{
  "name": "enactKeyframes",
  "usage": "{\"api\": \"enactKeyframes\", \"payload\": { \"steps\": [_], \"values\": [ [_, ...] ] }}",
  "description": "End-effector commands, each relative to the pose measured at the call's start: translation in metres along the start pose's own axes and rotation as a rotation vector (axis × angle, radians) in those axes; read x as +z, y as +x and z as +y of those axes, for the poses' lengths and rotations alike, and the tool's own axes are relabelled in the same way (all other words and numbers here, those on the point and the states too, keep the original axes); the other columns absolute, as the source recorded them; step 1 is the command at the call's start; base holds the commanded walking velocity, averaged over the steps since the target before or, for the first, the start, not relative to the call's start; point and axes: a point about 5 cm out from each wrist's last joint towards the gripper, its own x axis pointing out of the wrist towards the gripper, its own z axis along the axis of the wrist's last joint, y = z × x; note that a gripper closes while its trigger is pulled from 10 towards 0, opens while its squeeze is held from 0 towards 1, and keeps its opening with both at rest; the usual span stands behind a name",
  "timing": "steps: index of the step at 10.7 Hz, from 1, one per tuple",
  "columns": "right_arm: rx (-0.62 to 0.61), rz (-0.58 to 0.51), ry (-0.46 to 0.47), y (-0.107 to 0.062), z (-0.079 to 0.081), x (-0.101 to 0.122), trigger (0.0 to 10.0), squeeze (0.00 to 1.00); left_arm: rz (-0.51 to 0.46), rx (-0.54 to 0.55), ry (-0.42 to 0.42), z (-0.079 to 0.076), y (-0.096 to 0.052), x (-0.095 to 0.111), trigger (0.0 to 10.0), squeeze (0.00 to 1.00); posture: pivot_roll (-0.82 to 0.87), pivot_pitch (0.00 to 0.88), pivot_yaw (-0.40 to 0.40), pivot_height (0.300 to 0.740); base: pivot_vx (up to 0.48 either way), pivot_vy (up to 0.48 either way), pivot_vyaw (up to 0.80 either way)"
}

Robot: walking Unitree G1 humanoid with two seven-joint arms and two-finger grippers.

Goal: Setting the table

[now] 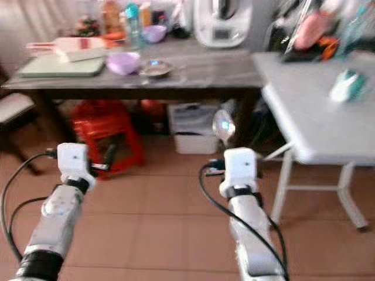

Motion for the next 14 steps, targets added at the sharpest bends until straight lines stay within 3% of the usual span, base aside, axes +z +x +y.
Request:
{"api": "enactKeyframes", "payload": {
  "steps": [1,3,14],
  "values": [
    [-0.004,-0.031,0.001,0.002,-0.001,0.007,10.0,0.0,-0.011,-0.002,0.007,0.002,0.001,0.004,10.0,0.0,0.01,0.005,0.031,0.74,0.0,0.0,0.0],
    [-0.002,-0.038,0.002,0.002,0.0,0.008,10.0,0.0,-0.014,-0.019,0.0,-0.002,0.0,0.002,10.0,0.0,0.01,0.005,0.031,0.74,0.131,0.0,0.46],
    [0.004,-0.059,0.018,0.004,0.002,0.011,10.0,0.0,-0.032,-0.057,-0.02,-0.013,0.005,0.006,10.0,0.0,0.0,0.002,0.036,0.74,0.302,0.0,0.0]
  ]
}}
